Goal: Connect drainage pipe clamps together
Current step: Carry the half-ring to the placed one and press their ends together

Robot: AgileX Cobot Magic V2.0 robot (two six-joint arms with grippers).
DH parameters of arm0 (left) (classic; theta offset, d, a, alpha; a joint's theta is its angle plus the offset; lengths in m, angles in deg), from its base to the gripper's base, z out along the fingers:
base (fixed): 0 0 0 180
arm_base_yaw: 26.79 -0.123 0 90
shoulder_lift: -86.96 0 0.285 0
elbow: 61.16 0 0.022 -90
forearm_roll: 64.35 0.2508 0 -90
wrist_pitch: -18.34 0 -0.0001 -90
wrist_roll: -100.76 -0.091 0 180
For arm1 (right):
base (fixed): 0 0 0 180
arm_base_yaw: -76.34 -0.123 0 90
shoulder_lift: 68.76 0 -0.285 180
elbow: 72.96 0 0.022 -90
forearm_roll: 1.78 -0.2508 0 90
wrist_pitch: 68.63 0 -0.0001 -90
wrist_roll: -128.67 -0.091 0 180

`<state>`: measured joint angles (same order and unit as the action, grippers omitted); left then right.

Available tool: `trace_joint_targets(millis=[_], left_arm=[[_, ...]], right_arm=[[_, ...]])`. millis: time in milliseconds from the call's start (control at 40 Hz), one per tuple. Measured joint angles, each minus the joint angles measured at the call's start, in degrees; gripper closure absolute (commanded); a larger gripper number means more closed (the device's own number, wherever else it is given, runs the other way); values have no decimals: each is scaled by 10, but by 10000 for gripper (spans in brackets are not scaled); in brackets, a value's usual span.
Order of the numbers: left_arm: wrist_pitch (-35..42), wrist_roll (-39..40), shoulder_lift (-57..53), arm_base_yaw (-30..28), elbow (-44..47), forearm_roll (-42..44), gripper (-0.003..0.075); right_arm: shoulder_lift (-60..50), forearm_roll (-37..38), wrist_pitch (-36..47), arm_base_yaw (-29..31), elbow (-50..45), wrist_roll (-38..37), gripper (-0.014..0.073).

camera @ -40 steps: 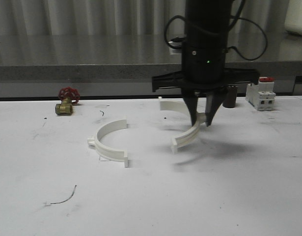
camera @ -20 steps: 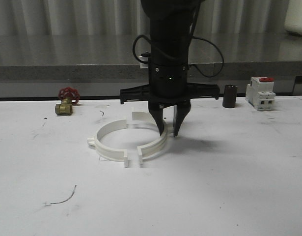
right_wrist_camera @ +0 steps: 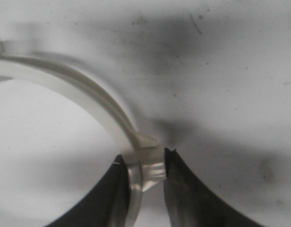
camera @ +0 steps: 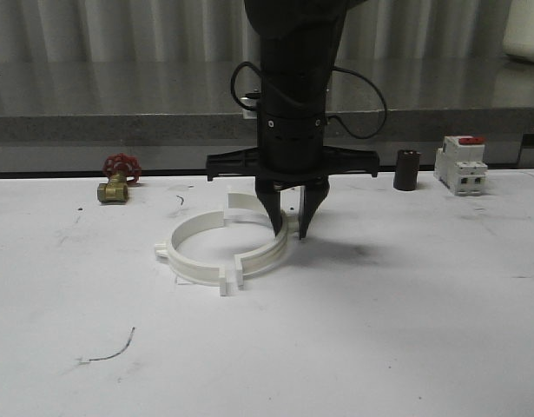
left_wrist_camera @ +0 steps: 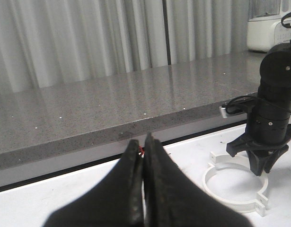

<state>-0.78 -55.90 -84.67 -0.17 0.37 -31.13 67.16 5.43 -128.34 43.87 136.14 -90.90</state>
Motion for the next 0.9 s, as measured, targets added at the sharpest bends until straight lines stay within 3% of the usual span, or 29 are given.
trace_joint_targets(millis=[899], left_arm=[[0,0,0,0,0,0,741]], right_arm=[[1,-21,-4,0,0,-3,418]])
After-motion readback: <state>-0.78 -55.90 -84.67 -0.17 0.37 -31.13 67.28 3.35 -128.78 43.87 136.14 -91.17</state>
